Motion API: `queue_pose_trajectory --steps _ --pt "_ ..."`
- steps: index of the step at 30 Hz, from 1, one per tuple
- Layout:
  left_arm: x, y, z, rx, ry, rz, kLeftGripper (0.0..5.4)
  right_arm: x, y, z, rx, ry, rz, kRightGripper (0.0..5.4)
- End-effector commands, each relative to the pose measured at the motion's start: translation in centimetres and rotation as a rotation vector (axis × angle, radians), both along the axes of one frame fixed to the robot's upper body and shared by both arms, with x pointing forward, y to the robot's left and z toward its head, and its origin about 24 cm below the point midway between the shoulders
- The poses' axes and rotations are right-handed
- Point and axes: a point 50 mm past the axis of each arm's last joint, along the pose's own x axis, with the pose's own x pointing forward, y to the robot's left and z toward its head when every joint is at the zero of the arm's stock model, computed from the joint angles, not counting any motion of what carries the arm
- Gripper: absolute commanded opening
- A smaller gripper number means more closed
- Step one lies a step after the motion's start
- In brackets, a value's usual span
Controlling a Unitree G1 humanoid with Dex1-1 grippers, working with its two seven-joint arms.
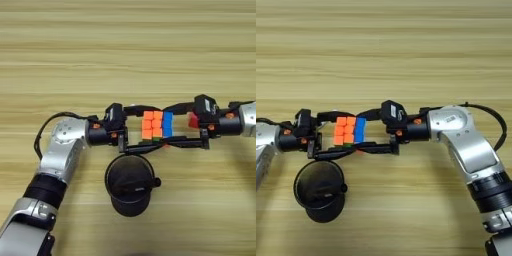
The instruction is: Move the objects on the table
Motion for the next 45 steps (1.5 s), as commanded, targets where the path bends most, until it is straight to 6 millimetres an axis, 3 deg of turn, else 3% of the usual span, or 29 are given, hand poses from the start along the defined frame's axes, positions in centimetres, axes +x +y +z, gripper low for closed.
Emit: queue_pose_trajectory --steps 1,15,24,45 --pt "0.42 0.05 0.62 0.0 -0.022 0.008 3.97 0.24 -0.46 0.25 -0.026 -0.015 -0.003 3.31" --pt "0.45 0.07 0.73 -0.004 -0.024 0.01 5.37 0.26 -0.41 0.25 -0.028 -0.018 -0.002 3.31" --pt "0.47 0.18 0.44 0.006 -0.014 0.013 5.4 0.19 -0.4 0.26 -0.026 -0.02 -0.002 3.31" --pt "0.61 0.24 0.09 0.023 -0.006 0.014 3.39 0.3 -0.79 1.03 -0.017 -0.044 -0.007 3.31"
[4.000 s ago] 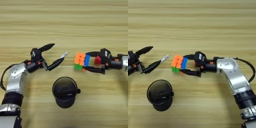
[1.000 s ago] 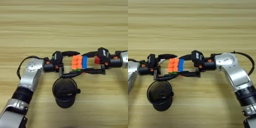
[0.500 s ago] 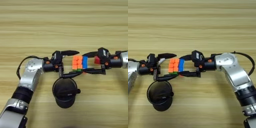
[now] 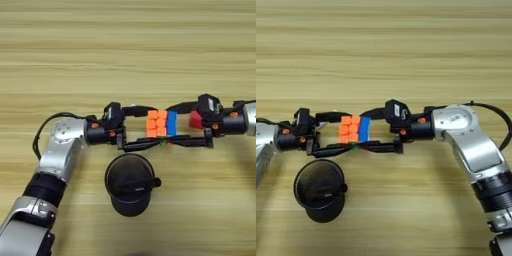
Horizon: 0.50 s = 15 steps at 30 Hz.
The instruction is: Move the objects on the table
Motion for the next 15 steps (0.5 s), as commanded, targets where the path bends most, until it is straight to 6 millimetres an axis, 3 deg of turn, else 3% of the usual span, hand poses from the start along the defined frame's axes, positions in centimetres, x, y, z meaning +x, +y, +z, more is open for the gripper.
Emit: queue_pose_trajectory --steps 1,10,11,15 --pt "0.26 -0.13 0.32 0.019 -0.019 -0.006 3.37 0.22 -0.16 0.87 0.005 -0.036 0.009 3.31" --pt "0.31 -0.11 0.36 0.019 -0.022 -0.005 3.36 0.24 -0.15 1.0 0.005 -0.041 0.011 3.31" --pt "0.31 -0.11 0.36 0.019 -0.022 -0.005 3.36 0.24 -0.13 1.0 0.006 -0.041 0.01 3.67" --pt "0.31 -0.11 0.36 0.018 -0.024 -0.004 3.31 0.23 -0.04 1.02 0.012 -0.042 0.01 4.13"
